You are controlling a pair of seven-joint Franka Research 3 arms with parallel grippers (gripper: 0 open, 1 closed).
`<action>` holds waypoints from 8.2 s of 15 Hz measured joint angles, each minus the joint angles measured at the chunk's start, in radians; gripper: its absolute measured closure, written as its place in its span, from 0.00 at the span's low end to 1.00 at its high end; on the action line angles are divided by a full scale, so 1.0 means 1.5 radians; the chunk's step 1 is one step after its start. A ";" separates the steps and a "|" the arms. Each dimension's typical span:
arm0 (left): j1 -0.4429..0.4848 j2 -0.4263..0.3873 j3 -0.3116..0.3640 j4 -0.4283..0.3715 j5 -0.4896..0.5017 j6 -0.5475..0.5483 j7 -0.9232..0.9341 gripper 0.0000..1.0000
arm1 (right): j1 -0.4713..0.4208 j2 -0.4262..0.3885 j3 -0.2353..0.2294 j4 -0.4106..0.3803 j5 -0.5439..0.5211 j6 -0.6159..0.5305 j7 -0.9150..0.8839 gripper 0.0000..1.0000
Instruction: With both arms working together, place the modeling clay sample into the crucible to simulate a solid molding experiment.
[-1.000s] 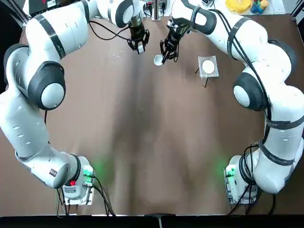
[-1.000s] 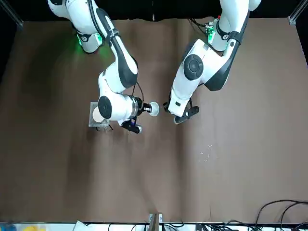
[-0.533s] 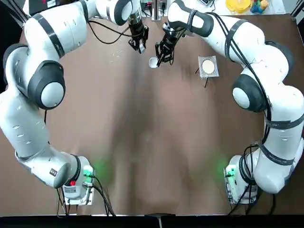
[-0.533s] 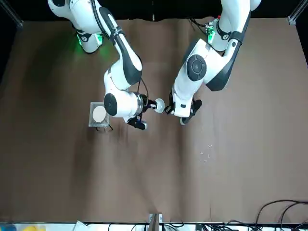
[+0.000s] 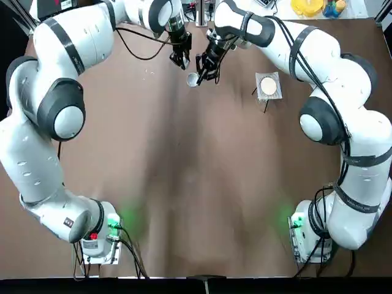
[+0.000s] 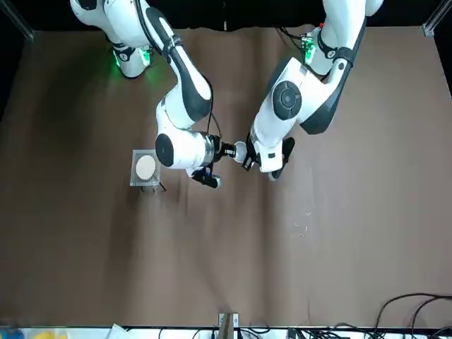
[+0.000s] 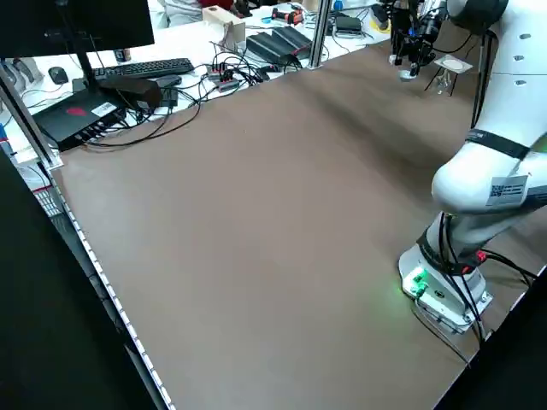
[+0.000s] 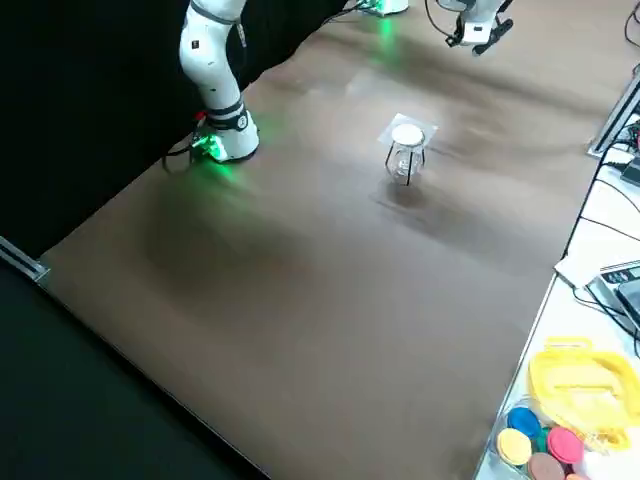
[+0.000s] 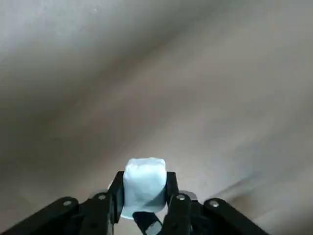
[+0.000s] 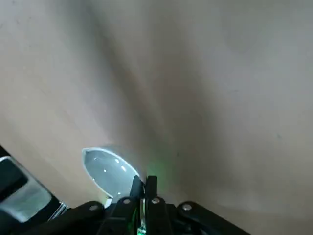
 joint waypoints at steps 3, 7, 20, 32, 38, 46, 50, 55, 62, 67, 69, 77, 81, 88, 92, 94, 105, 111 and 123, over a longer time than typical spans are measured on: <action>-0.001 0.001 -0.001 0.001 -0.004 0.006 -0.034 0.60 | 0.000 0.000 0.002 0.007 0.013 0.001 0.000 0.95; -0.001 0.010 -0.005 0.001 -0.016 0.029 -0.046 0.60 | 0.000 0.000 0.007 0.013 0.025 0.030 0.000 0.95; -0.007 0.016 -0.013 0.003 -0.016 0.038 -0.049 0.56 | -0.004 0.000 0.007 0.014 0.028 0.041 0.000 0.95; -0.006 0.022 -0.010 0.025 -0.016 0.043 -0.049 0.00 | -0.010 0.000 0.003 0.017 0.028 0.041 0.000 0.95; 0.058 -0.023 -0.008 0.036 -0.016 -0.002 0.094 0.00 | -0.031 0.000 -0.001 0.017 0.017 0.040 0.000 0.95; 0.159 -0.042 -0.005 0.035 0.054 -0.111 0.392 0.00 | -0.118 -0.027 -0.004 0.032 -0.121 -0.089 -0.035 0.95; 0.209 -0.045 -0.004 0.035 0.102 -0.157 0.569 0.00 | -0.207 -0.048 -0.007 0.033 -0.173 -0.190 -0.150 0.95; 0.281 -0.066 -0.004 0.035 0.102 -0.191 0.772 0.00 | -0.288 -0.048 -0.008 0.031 -0.237 -0.254 -0.271 0.95; 0.332 -0.122 -0.004 0.035 0.104 -0.192 0.928 0.00 | -0.331 -0.048 -0.008 -0.004 -0.300 -0.284 -0.385 0.95; 0.332 -0.161 -0.009 0.035 0.104 -0.196 0.929 0.00 | -0.341 -0.047 -0.007 -0.036 -0.308 -0.292 -0.446 0.95; 0.332 -0.167 -0.009 0.035 0.104 -0.199 0.929 0.00 | -0.350 -0.046 -0.008 -0.047 -0.308 -0.292 -0.466 0.95; 0.334 -0.167 -0.003 0.030 0.104 -0.199 0.929 0.00 | -0.353 -0.045 -0.002 -0.052 -0.308 -0.291 -0.472 0.95; 0.349 -0.174 -0.002 0.032 0.105 -0.199 0.928 0.00 | -0.353 -0.035 -0.001 -0.054 -0.308 -0.290 -0.472 0.95; 0.350 -0.179 -0.002 0.032 0.108 -0.199 0.911 0.00 | -0.353 -0.023 -0.001 -0.054 -0.309 -0.289 -0.472 0.95; 0.334 -0.180 0.009 0.030 0.108 -0.203 0.911 0.00 | -0.353 -0.023 -0.001 -0.054 -0.309 -0.288 -0.473 0.94; 0.323 -0.182 0.016 0.026 0.109 -0.204 0.911 0.00 | -0.353 -0.023 -0.001 -0.054 -0.309 -0.288 -0.473 0.88; 0.323 -0.192 0.018 0.017 0.109 -0.205 0.916 0.00 | -0.355 -0.023 -0.002 -0.054 -0.309 -0.288 -0.474 0.66; 0.320 -0.192 0.018 0.016 0.111 -0.205 0.932 0.00 | -0.357 -0.023 -0.004 -0.054 -0.320 -0.288 -0.474 0.66; 0.323 -0.191 0.018 0.008 0.112 -0.205 0.966 0.00 | -0.369 -0.034 -0.004 -0.015 -0.323 -0.353 -0.475 0.65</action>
